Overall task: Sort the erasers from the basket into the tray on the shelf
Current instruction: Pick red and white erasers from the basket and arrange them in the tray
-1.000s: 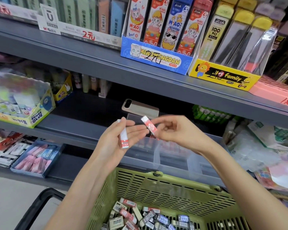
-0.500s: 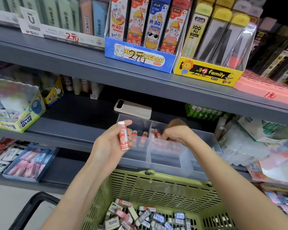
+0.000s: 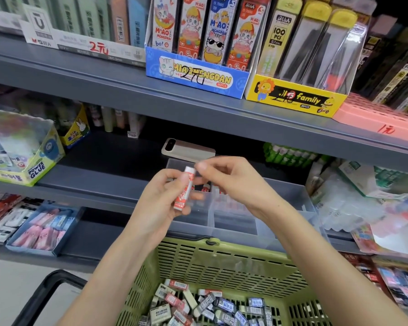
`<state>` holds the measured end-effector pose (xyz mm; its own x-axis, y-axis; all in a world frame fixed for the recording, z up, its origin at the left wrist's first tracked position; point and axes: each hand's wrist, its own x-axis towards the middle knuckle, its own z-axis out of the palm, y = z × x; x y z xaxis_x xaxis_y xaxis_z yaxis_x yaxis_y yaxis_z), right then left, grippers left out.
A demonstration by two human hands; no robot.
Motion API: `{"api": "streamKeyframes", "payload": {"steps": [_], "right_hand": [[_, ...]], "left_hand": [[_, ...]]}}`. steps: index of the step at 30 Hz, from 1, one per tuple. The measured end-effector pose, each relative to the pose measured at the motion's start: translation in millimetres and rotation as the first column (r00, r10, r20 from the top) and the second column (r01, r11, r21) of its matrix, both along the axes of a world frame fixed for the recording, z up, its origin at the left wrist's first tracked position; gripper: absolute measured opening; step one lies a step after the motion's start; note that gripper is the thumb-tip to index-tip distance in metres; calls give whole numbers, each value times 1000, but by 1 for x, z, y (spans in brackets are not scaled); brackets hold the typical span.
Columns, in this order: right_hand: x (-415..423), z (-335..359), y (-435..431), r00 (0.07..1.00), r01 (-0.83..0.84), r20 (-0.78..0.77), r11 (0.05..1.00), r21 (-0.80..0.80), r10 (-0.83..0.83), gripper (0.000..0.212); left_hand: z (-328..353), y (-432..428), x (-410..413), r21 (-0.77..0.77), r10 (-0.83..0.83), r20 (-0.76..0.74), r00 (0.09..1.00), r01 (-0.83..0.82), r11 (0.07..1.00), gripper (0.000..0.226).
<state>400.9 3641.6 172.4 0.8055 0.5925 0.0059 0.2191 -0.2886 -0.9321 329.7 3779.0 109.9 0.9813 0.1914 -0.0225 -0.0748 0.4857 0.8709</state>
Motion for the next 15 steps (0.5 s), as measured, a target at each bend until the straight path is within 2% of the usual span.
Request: {"api": "streamKeyframes", "payload": {"steps": [3, 5, 8, 9, 11, 13, 15], "right_hand": [[-3, 2, 3, 1000, -24, 4, 999, -44, 24, 12], [3, -1, -4, 999, 3, -49, 1000, -13, -3, 9], [25, -3, -25, 953, 247, -206, 964, 103, -222, 20], [34, -4, -33, 925, 338, -219, 936, 99, -311, 21], [51, -12, -45, 889, 436, -141, 899, -30, -436, 18], [62, -25, -50, 889, 440, -42, 876, -199, -456, 14], [67, -36, -49, 904, 411, 2, 864, -291, -429, 11]], "left_hand": [[-3, -2, -1, 64, -16, 33, 999, 14, 998, 38], [-5, -2, -1, 124, -15, 57, 998, 7, 992, 33], [-6, -3, -2, 293, 45, 79, 996, -66, 954, 30], [-7, -3, -2, 383, 86, 84, 993, -112, 917, 29], [-9, -4, -2, 587, 163, 111, 980, -197, 785, 20], [-12, -7, -2, 752, 189, 142, 972, -230, 617, 12], [-15, -9, -1, 847, 172, 187, 967, -247, 470, 14]]}}
